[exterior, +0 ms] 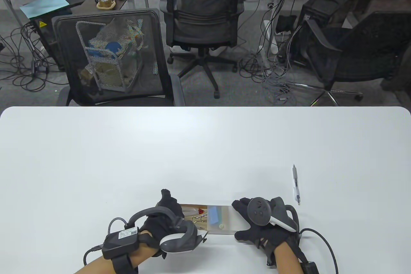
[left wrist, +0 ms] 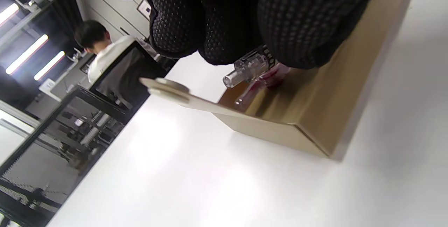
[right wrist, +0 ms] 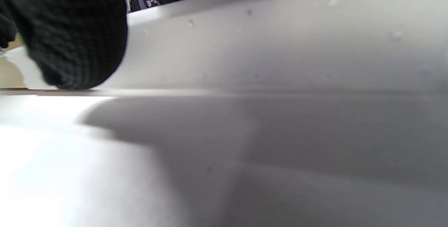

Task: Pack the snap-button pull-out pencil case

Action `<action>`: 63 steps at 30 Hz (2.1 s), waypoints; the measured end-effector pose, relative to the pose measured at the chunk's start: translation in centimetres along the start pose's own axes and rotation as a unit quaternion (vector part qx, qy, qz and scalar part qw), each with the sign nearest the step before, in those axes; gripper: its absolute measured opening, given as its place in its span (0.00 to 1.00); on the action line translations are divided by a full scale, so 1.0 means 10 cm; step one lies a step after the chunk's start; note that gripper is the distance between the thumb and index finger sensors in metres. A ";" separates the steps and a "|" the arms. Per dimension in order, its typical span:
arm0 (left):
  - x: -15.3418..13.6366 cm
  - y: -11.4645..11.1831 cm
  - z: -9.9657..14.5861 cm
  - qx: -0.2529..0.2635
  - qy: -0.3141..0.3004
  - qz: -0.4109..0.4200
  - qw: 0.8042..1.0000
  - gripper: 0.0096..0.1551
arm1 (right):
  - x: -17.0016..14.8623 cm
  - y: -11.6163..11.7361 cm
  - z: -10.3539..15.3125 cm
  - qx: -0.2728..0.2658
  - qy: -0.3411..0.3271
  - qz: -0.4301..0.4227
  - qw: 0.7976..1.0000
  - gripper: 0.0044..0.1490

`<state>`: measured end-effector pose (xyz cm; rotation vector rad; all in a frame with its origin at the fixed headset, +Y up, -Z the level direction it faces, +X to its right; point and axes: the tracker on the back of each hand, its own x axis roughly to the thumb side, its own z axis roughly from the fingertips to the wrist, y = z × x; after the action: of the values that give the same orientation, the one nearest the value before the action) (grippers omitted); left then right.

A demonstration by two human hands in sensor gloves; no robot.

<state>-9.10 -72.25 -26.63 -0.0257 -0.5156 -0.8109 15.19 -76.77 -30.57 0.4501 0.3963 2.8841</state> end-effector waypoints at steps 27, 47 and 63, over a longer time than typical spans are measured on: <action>-0.62 -0.12 0.08 0.026 0.047 0.242 0.969 0.31 | 0.00 0.01 0.00 -0.001 -0.001 -0.002 1.000 0.59; -1.23 -1.41 0.59 0.072 0.255 0.459 0.848 0.55 | 0.00 0.01 0.00 -0.006 -0.002 0.005 1.000 0.59; -1.23 -1.60 0.69 0.097 0.271 0.445 0.848 0.56 | -0.25 -0.41 0.17 -0.139 0.008 -0.108 0.984 0.61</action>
<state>-30.25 -73.43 -28.89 0.1414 -0.0051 0.1704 18.70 -73.12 -30.91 0.3146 0.0375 2.6761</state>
